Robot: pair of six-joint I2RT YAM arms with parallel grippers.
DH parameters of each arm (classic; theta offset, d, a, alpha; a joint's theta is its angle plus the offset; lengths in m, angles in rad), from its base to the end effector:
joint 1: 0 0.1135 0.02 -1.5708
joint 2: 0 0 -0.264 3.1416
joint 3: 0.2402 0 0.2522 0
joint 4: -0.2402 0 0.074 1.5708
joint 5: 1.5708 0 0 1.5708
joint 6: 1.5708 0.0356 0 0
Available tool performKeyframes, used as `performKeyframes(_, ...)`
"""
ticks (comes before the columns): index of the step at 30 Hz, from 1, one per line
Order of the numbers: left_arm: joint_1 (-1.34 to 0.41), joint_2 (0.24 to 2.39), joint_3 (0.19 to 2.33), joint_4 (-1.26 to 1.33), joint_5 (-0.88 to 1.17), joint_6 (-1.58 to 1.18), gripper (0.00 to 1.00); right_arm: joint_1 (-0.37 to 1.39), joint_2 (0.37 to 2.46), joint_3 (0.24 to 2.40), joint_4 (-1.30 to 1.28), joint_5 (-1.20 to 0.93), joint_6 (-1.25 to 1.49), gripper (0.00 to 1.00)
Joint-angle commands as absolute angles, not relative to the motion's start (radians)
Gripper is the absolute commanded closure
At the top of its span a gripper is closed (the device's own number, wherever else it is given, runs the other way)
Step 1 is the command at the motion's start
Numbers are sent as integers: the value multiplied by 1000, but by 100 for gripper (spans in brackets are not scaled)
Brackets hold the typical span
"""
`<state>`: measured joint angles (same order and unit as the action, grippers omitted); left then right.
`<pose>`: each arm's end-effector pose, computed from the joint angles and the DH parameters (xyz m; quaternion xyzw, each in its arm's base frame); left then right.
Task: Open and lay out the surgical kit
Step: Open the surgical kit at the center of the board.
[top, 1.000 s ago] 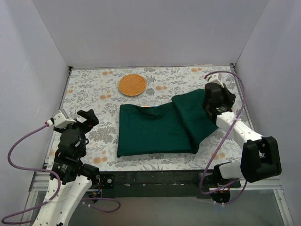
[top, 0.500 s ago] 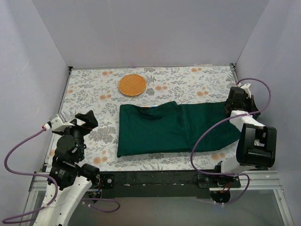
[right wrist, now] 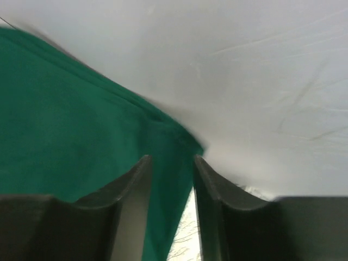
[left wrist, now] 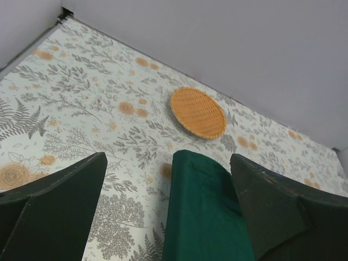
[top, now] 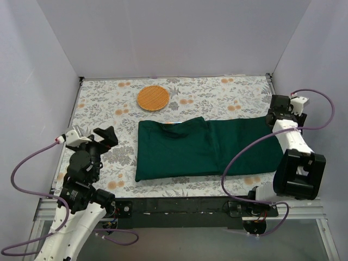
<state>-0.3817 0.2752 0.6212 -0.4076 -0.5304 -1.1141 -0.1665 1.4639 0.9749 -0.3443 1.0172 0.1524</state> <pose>0.0815 -0.0133 0.3183 -0.4194 0.5922 -0.3096 0.6145 0.2895 -0.0794 0.2453 0.3027 0.7765 -0.4564 0.3116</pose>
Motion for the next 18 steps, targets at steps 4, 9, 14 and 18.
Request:
performKeyframes(4, -387, 524, 705, -402, -298, -1077, 2, -124, 1130, 974, -439, 662, 362, 33)
performKeyframes(9, -387, 734, 788, -405, -143, -1111, 2, -123, 925, 945, -353, 378, 330, 1)
performKeyframes(14, -419, 905, 906, -425, -68, -1167, 2, -123, 738, 939, -324, 161, 333, 1)
performKeyframes(18, -538, 1028, 977, -423, -135, -1207, 2, -88, 641, 913, -316, 126, 325, 2)
